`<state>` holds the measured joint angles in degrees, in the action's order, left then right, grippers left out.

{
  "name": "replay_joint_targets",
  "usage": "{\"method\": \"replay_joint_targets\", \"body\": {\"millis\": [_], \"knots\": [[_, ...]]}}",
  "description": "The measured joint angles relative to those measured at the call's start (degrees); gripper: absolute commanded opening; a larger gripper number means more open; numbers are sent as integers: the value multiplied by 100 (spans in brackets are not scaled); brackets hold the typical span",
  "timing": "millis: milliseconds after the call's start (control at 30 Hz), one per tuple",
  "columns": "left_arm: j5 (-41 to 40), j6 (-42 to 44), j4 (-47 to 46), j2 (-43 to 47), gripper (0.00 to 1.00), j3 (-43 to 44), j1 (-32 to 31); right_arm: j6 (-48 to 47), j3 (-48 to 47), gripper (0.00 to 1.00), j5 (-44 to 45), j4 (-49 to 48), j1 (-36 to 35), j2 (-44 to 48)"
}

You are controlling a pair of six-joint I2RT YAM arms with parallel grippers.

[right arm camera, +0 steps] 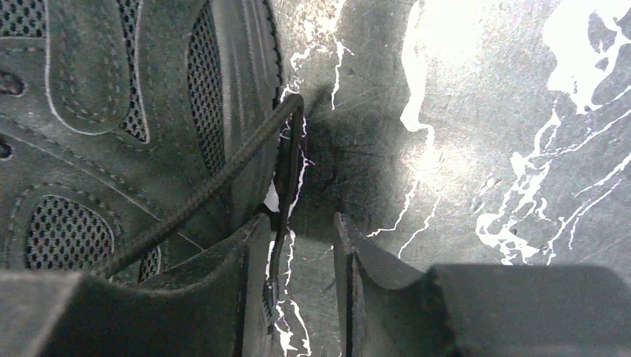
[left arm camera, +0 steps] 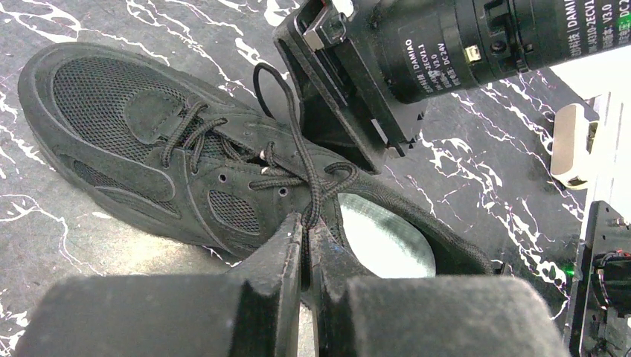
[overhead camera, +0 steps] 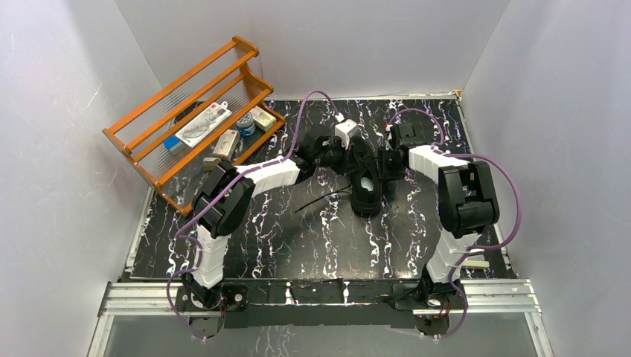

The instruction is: Tie the shoes

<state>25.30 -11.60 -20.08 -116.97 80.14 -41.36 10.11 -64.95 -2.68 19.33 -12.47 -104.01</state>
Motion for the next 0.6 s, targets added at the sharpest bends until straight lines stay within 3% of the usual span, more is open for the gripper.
{"method": "replay_joint_targets", "body": {"millis": [433,600], "knots": [[0,2,74,0,0,-17,0,164,-393,42,1770,704,-208,-201],[0,2,83,0,0,-22,0,-131,-247,38,1582,634,-11,-83]]}}
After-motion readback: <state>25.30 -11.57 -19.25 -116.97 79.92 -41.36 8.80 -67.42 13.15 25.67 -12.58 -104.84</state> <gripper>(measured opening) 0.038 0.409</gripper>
